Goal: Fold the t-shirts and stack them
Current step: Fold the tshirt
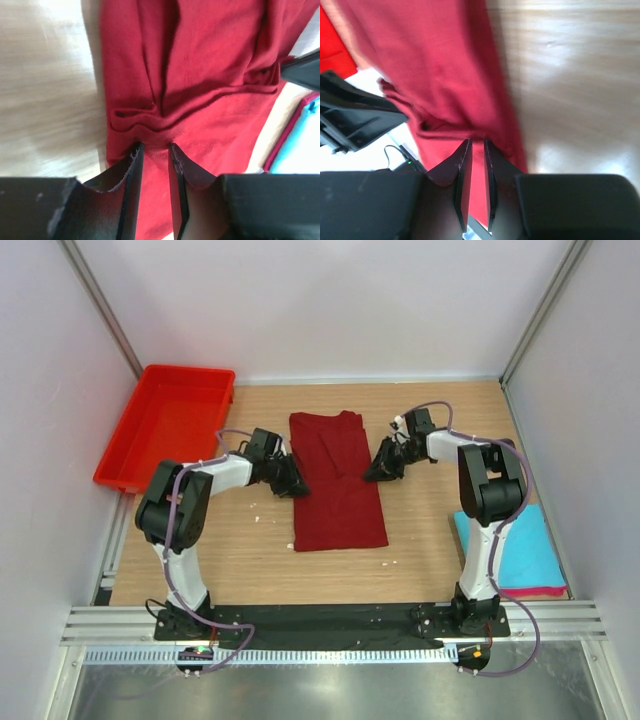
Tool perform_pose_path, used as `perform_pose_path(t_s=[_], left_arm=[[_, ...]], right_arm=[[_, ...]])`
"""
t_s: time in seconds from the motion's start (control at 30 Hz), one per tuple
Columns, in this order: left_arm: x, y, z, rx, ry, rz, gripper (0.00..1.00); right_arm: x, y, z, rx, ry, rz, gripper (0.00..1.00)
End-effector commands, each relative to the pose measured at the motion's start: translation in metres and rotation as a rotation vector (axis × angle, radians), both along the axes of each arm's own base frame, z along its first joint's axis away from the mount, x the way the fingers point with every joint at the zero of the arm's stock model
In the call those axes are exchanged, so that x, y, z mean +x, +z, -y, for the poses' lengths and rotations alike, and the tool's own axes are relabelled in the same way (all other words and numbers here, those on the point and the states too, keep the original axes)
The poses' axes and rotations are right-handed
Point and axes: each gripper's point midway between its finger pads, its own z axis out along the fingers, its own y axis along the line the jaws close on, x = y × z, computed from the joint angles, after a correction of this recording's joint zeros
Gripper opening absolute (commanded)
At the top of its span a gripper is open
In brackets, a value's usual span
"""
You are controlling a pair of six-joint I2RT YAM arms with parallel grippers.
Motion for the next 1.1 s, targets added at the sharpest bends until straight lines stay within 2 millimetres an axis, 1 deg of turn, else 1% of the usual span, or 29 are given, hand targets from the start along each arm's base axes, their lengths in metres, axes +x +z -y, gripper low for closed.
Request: perform_pose_path(t_s=[0.0, 0.07, 0.13, 0.17, 0.23, 0.27, 0.3, 0.33, 0.37, 0.4, 0.43, 0.47, 0.5, 0.53, 0.57, 0.6, 0.63, 0.67, 0.7, 0.73, 0.77, 0.8, 0.83, 0.87, 0.9, 0.93, 1.0, 1.03, 1.07], left_arm=[[0.016, -0.021, -0.015, 0.082, 0.024, 0.014, 0.28], [0.019, -0.026, -0.023, 0.088, 0.038, 0.003, 0.27], [0.021, -0.022, -0.032, 0.138, 0.026, 0.042, 0.30], [0.017, -0.019, -0.036, 0.167, 0.015, 0.040, 0.32], [0.021, -0.001, -0.043, 0.210, -0.012, 0.098, 0.35], [0.015, 0.004, -0.046, 0.223, -0.028, 0.085, 0.37], [0.016, 0.025, -0.046, 0.215, -0.032, 0.127, 0.39], [0.014, 0.034, -0.048, 0.220, -0.036, 0.147, 0.41], [0.008, 0.042, -0.050, 0.225, -0.039, 0.145, 0.43], [0.005, 0.052, -0.051, 0.222, -0.039, 0.159, 0.45], [0.001, 0.069, -0.050, 0.208, -0.037, 0.194, 0.45], [-0.006, 0.077, -0.050, 0.192, -0.036, 0.193, 0.46], [-0.014, 0.078, -0.049, 0.178, -0.035, 0.181, 0.46], [-0.021, 0.091, -0.044, 0.151, -0.034, 0.201, 0.46], [-0.028, 0.093, -0.038, 0.119, -0.025, 0.189, 0.45], [-0.039, 0.086, -0.036, 0.105, -0.032, 0.163, 0.43], [-0.047, 0.086, -0.028, 0.080, -0.042, 0.151, 0.42], [-0.048, 0.088, -0.020, 0.036, -0.027, 0.152, 0.40], [-0.061, 0.076, -0.016, 0.013, -0.034, 0.109, 0.34], [-0.066, 0.072, -0.010, -0.010, -0.033, 0.100, 0.31], [-0.064, 0.070, -0.004, -0.044, -0.028, 0.109, 0.29], [-0.072, 0.061, -0.002, -0.066, -0.014, 0.064, 0.24], [-0.074, 0.058, 0.000, -0.076, -0.012, 0.057, 0.23], [-0.074, 0.052, 0.001, -0.076, -0.010, 0.053, 0.22], [-0.077, 0.046, 0.000, -0.071, -0.010, 0.043, 0.21], [-0.077, 0.041, -0.002, -0.064, -0.005, 0.038, 0.21], [-0.081, 0.028, -0.004, -0.056, 0.000, 0.018, 0.19], [-0.079, 0.027, -0.002, -0.067, 0.001, 0.025, 0.19], [-0.083, 0.020, -0.004, -0.063, 0.004, 0.012, 0.18]], right_arm=[[0.007, -0.028, 0.013, -0.047, -0.014, -0.014, 0.22], [0.008, -0.034, 0.021, -0.083, -0.013, -0.017, 0.22], [0.012, -0.036, 0.033, -0.142, -0.016, -0.008, 0.22], [0.011, -0.033, 0.039, -0.178, 0.004, -0.002, 0.22], [0.014, -0.027, 0.051, -0.245, 0.001, 0.009, 0.23], [0.015, -0.024, 0.063, -0.313, 0.002, 0.006, 0.26], [0.014, -0.021, 0.068, -0.343, 0.004, 0.007, 0.32], [0.010, -0.011, 0.073, -0.371, 0.007, 0.004, 0.34], [0.014, -0.006, 0.082, -0.425, -0.003, 0.026, 0.36], [0.013, 0.001, 0.085, -0.443, -0.006, 0.036, 0.38], [0.010, 0.016, 0.085, -0.454, -0.004, 0.059, 0.39], [0.006, 0.021, 0.084, -0.464, 0.000, 0.068, 0.39], [0.003, 0.028, 0.081, -0.470, 0.011, 0.083, 0.40], [-0.005, 0.032, 0.073, -0.466, 0.033, 0.082, 0.40], [-0.017, 0.041, 0.057, -0.455, 0.080, 0.103, 0.40], [-0.026, 0.044, 0.042, -0.428, 0.117, 0.106, 0.40], [-0.035, 0.048, 0.030, -0.411, 0.142, 0.110, 0.40], [-0.056, 0.049, 0.008, -0.382, 0.197, 0.107, 0.40], [-0.065, 0.050, -0.004, -0.347, 0.212, 0.102, 0.39], [-0.073, 0.058, -0.028, -0.236, 0.215, 0.093, 0.38], [-0.092, 0.049, -0.039, -0.190, 0.231, 0.046, 0.36], [-0.107, 0.053, -0.057, -0.135, 0.254, 0.038, 0.34], [-0.113, 0.059, -0.078, -0.039, 0.263, 0.039, 0.31], [-0.128, 0.050, -0.083, -0.022, 0.276, 0.004, 0.24], [-0.142, 0.045, -0.095, -0.011, 0.311, -0.010, 0.20], [-0.143, 0.042, -0.102, 0.012, 0.320, 0.004, 0.18], [-0.158, 0.021, -0.107, 0.017, 0.328, -0.049, 0.11], [-0.157, 0.016, -0.109, 0.025, 0.321, -0.043, 0.08], [-0.164, 0.010, -0.108, 0.033, 0.321, -0.067, 0.06]])
